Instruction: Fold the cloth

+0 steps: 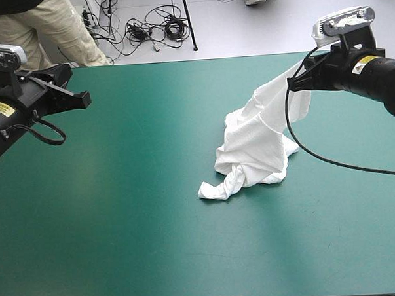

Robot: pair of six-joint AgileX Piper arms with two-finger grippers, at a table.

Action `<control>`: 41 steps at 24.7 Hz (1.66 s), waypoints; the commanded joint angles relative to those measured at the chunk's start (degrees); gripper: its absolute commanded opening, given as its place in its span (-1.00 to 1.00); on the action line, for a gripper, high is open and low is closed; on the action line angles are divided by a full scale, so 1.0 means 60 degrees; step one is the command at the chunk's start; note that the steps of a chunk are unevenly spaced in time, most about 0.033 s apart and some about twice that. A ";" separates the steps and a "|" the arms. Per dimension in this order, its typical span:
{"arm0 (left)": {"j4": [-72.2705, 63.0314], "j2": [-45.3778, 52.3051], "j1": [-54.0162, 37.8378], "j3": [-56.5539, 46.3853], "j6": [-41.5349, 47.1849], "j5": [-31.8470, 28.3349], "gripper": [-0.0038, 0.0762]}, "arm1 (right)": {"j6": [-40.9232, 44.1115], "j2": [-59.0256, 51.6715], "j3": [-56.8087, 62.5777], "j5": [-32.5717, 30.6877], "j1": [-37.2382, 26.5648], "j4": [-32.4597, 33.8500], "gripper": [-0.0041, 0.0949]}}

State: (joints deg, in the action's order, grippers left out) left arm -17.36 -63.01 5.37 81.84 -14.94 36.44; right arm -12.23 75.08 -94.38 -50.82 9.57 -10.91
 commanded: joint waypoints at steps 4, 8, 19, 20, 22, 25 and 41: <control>-0.0205 0.0150 0.0054 0.0334 0.0073 -0.0704 -0.93 | -0.0082 -0.0350 -0.0338 0.0763 -0.0010 -0.0086 -0.94; -0.0222 0.0150 0.0054 0.0334 0.0073 -0.0558 -0.93 | -0.0082 -0.0350 -0.0338 0.0763 -0.0010 -0.0086 -0.94; -0.0699 -0.0666 0.0539 0.0334 -0.1456 0.1934 -0.37 | -0.0082 -0.0350 -0.0338 0.0679 -0.0010 -0.0086 -0.94; -0.0699 -0.0901 0.0849 0.0334 -0.1439 0.2117 -0.18 | -0.0064 -0.0350 -0.0338 0.0656 -0.0010 -0.0086 -0.94; -0.0584 -0.1308 0.1462 0.0334 -0.1439 0.2256 -0.11 | 0.0370 -0.0333 -0.0338 0.0393 -0.0010 0.0128 -0.94; 0.0014 -0.1934 0.2377 0.0334 -0.1364 0.2485 -0.11 | 0.0798 -0.0333 -0.0078 0.0007 -0.0010 0.0551 -0.94; 0.1561 -0.6296 0.5563 0.0334 -0.0972 0.4181 -0.11 | 0.0781 -0.0315 -0.0001 0.0266 -0.0010 0.0492 -0.94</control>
State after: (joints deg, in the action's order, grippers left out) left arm -7.22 -101.61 38.31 81.91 -20.88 61.97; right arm -7.45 74.97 -92.96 -54.08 9.57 -7.86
